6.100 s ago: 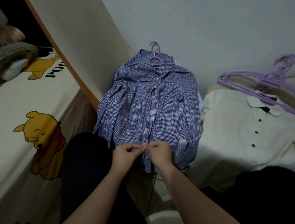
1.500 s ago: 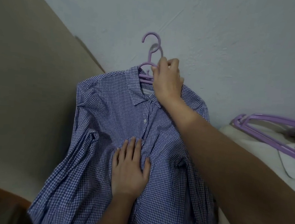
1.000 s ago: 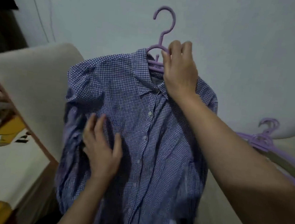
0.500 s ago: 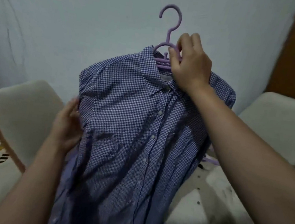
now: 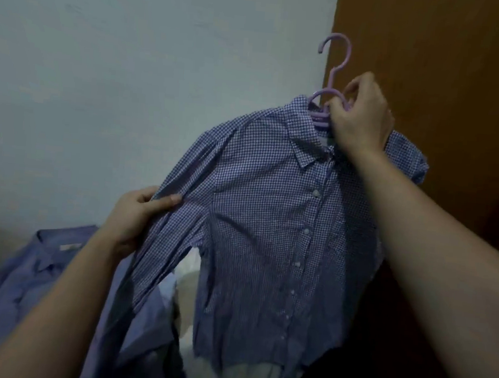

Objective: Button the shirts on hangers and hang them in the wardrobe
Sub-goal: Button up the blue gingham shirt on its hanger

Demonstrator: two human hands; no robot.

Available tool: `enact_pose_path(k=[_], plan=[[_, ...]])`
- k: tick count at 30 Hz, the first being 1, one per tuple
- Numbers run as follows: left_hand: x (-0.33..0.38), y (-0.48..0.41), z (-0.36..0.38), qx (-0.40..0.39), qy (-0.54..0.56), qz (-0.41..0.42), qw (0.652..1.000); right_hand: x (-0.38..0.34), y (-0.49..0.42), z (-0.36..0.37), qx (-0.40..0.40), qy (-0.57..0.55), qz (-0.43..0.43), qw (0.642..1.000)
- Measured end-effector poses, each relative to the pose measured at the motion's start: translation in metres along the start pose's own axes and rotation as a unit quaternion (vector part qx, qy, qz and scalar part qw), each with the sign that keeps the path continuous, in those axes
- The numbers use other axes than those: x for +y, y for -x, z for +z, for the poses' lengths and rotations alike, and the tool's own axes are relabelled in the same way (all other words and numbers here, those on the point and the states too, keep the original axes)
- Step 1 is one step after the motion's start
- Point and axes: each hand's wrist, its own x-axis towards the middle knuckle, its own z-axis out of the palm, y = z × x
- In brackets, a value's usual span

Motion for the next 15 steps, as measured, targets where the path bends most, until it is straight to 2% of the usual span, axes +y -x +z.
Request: enact_pose_path(k=[2,4,6,8,9,10,12,13,14,15], plan=[[-0.014,0.0,0.015,-0.009,-0.047,0.0,0.999,0.017,-0.004,-0.007,0.015,-0.013,0.055,0.998],[-0.036,0.002,0.024,-0.054,-0.157,-0.048,0.985,0.033,-0.007,-0.011,0.001,0.008,0.098,0.995],[-0.061,0.009,0.029,-0.133,-0.239,-0.134,0.952,0.05,-0.006,-0.011,-0.069,0.033,0.114,0.991],[-0.086,0.012,0.032,-0.195,-0.305,-0.174,0.916,0.066,0.0,-0.009,-0.141,0.041,0.096,0.984],[-0.1,0.009,0.033,-0.204,-0.375,-0.174,0.887,0.074,0.005,-0.008,-0.156,0.043,0.085,0.983],[-0.113,0.007,0.032,-0.203,-0.488,-0.172,0.831,0.079,0.01,-0.006,-0.159,0.041,0.076,0.984],[-0.13,0.005,0.033,-0.184,-0.695,-0.191,0.668,0.082,0.018,-0.002,-0.153,0.032,0.07,0.985],[-0.135,0.005,0.034,-0.185,-0.734,-0.216,0.617,0.082,0.023,0.002,-0.154,0.027,0.068,0.985],[-0.135,-0.001,0.035,-0.188,-0.748,-0.225,0.596,0.081,0.025,0.006,-0.151,0.025,0.067,0.986],[-0.128,-0.007,0.04,-0.194,-0.752,-0.213,0.593,0.081,0.028,0.009,-0.147,0.026,0.066,0.987]])
